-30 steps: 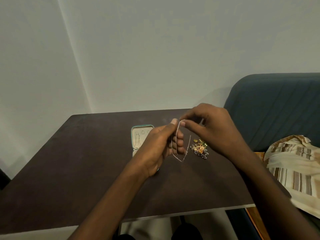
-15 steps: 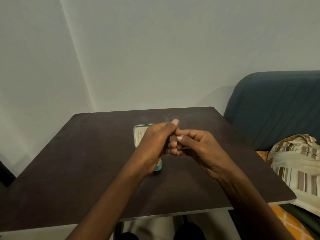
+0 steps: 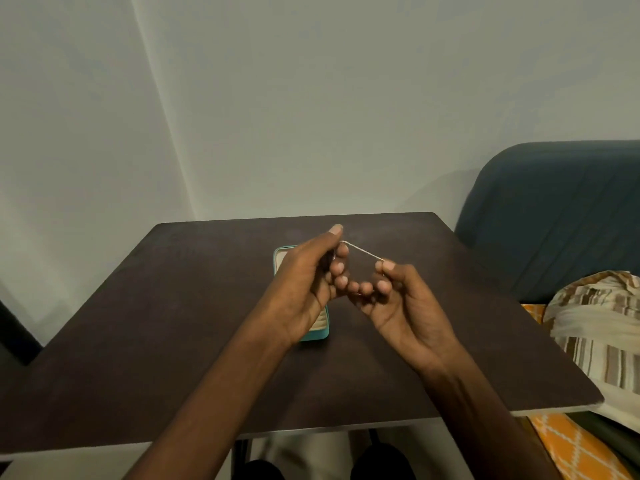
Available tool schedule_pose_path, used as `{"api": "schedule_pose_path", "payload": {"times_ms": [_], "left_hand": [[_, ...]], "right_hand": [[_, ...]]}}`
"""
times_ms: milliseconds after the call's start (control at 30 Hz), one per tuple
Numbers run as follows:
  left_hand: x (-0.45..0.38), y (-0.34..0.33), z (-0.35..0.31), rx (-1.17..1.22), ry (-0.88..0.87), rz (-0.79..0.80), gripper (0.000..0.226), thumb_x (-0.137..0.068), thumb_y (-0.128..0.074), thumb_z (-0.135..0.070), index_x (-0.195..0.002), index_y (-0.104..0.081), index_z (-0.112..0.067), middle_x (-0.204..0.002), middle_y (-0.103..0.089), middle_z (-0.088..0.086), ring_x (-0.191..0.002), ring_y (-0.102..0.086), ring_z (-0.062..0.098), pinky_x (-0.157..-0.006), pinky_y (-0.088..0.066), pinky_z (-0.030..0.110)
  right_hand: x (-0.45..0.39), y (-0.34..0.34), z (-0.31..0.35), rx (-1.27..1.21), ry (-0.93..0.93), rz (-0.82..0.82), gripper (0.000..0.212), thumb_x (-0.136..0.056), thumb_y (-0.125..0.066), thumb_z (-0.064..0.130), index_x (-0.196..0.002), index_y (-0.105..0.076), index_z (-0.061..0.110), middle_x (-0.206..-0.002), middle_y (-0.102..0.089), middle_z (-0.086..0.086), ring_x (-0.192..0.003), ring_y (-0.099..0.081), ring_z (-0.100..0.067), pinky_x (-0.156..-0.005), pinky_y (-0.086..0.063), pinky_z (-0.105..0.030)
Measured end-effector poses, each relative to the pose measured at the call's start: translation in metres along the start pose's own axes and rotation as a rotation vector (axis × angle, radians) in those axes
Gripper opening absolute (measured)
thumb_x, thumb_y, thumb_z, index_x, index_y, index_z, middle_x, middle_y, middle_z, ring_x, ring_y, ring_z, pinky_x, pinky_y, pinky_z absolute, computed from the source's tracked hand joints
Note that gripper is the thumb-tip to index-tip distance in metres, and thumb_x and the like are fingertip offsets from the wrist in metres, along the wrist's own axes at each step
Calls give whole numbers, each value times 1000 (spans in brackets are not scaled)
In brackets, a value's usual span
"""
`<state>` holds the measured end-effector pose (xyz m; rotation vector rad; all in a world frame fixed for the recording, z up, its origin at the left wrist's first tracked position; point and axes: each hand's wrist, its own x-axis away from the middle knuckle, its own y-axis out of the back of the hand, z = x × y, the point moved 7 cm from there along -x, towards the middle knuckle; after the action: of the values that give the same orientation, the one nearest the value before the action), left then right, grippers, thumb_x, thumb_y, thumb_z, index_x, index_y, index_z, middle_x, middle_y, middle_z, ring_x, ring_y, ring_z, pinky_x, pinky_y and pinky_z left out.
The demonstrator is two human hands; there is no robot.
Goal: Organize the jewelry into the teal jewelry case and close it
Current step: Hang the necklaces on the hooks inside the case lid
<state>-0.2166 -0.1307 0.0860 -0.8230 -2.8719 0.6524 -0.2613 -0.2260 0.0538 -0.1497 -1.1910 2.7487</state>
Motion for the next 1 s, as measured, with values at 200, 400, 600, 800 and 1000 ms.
{"api": "schedule_pose_path", "payload": {"times_ms": [200,400,600,800,1000], "left_hand": [[-1,14,6,68,-4,-60,22,-92,-52,-25,-76,-56,-10,-43,-34,-6,-34,-32,6,-41,-38,21],[1,49,46,263,38,-200,19,-90,-54,-18,-72,-57,-11,-49,-48,-2,-44,-51,9,-56,-54,25],[-6,77,80,286,73,-293,9,-88,-58,-11,-96,-61,-8,-73,-65,4,-72,-68,15,-71,-59,29],[-17,106,74,-27,-17,-437,19,-85,-64,-8,-102,-63,-14,-104,-68,9,-89,-66,17,-71,-55,25],[-33,137,45,-406,-263,-557,35,-87,-59,-6,-118,-52,-22,-123,-57,-4,-97,-58,-1,-71,-50,12]], "right_hand": [[0,7,-18,198,-25,42,10,-80,-55,14,-87,-62,11,-61,-59,1,-62,-61,-9,-55,-48,-20],[-15,7,6,744,131,44,11,-89,-56,5,-93,-66,7,-73,-66,-4,-68,-65,-10,-55,-52,-19],[-58,-18,14,1476,332,183,11,-89,-60,14,-90,-70,19,-70,-66,5,-59,-60,-4,-58,-51,-21],[-102,-38,-1,1741,323,317,13,-88,-62,17,-93,-73,11,-63,-56,21,-58,-54,16,-57,-40,-4],[-136,-44,-14,1825,270,355,15,-88,-62,17,-94,-74,11,-71,-61,12,-55,-52,14,-55,-37,-2]]}}
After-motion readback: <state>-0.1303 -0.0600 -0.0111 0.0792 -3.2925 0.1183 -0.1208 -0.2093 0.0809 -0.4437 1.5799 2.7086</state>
